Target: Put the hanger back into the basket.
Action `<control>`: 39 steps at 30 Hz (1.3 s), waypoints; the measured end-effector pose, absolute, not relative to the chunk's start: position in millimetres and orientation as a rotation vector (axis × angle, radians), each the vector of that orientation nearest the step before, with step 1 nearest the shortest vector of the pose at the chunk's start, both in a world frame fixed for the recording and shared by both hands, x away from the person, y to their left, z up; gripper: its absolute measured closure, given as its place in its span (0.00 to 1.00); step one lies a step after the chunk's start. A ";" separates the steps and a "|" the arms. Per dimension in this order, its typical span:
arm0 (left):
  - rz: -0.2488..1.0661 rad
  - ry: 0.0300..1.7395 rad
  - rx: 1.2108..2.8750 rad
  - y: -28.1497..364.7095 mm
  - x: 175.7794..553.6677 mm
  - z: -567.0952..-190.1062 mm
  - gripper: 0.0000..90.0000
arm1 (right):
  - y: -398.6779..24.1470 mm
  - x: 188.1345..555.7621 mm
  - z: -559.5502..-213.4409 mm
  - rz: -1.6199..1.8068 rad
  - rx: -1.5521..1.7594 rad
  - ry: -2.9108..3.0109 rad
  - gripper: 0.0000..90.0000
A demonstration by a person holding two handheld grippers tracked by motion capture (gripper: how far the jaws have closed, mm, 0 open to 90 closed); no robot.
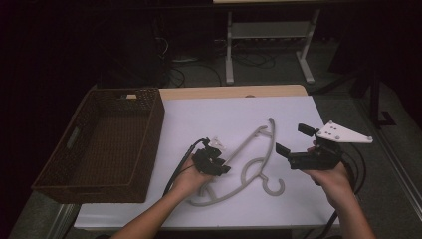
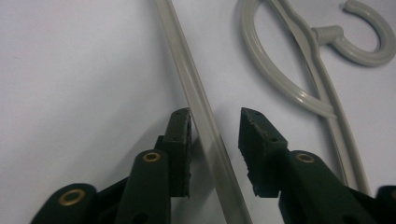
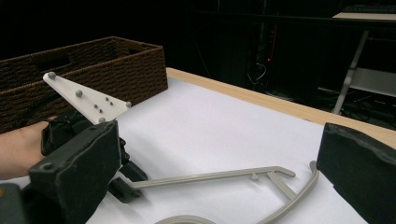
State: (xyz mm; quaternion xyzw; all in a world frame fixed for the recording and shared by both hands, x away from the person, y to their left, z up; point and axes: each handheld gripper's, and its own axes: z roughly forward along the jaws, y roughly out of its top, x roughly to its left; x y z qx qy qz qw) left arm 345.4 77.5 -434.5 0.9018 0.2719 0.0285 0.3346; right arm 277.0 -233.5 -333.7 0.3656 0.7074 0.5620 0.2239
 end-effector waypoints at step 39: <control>0.115 0.577 2.194 110.5 354.7 -398.5 0.69 | -230.8 277.2 -336.3 1.540 1.002 1.975 0.00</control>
